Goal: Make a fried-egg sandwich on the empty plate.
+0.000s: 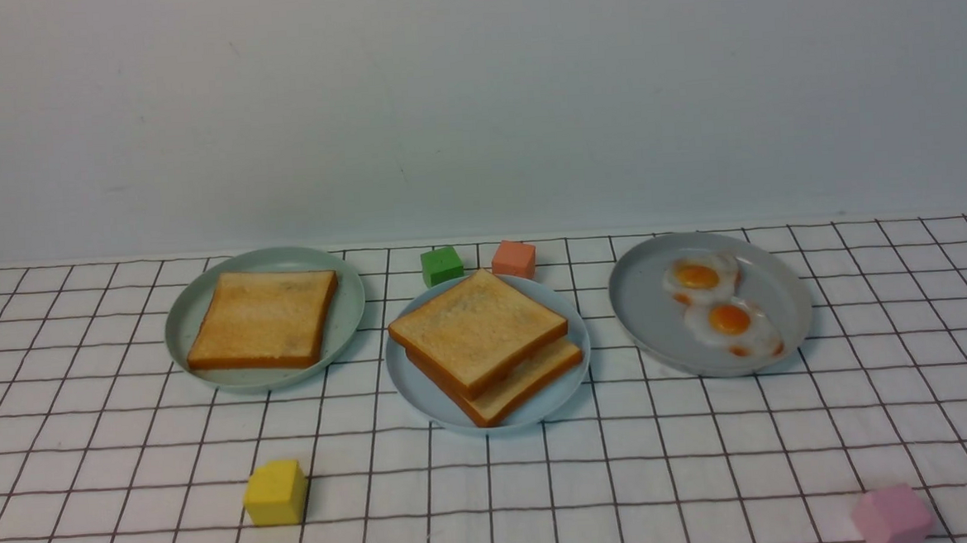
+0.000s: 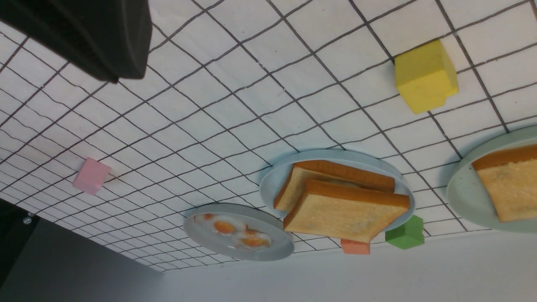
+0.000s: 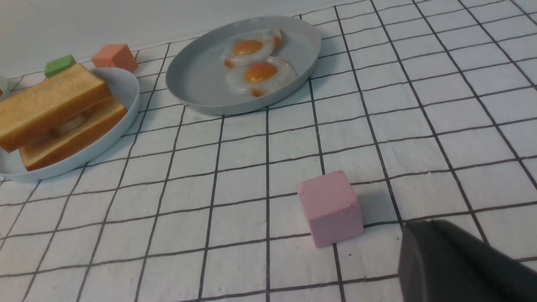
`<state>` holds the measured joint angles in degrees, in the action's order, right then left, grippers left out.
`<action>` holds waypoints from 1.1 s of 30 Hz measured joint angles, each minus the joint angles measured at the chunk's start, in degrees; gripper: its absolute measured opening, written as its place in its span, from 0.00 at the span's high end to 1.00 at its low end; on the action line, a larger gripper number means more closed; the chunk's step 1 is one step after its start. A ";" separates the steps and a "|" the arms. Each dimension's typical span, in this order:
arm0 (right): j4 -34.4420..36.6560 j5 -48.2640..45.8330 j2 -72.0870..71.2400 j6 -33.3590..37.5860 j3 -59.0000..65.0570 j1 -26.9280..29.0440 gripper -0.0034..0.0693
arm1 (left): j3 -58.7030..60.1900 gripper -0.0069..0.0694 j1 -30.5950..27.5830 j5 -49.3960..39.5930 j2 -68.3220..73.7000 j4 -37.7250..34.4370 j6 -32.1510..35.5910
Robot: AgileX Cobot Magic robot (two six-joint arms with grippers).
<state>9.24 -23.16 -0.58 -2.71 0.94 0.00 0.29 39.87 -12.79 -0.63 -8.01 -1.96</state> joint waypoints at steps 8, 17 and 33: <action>-0.05 -0.06 0.00 0.00 -0.05 0.00 0.93 | 0.13 0.91 -21.35 0.11 0.00 1.53 -3.19; -0.01 -0.12 0.00 0.00 -0.05 0.00 0.92 | 1.41 0.93 -35.85 -8.75 0.00 2.18 -11.74; -0.01 -0.12 0.00 0.00 -0.05 0.00 0.91 | 1.49 0.93 -35.85 -9.24 0.00 2.05 -13.51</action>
<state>9.23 -23.28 -0.58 -2.71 0.89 0.00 1.78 4.02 -22.04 -0.63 -5.95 -15.47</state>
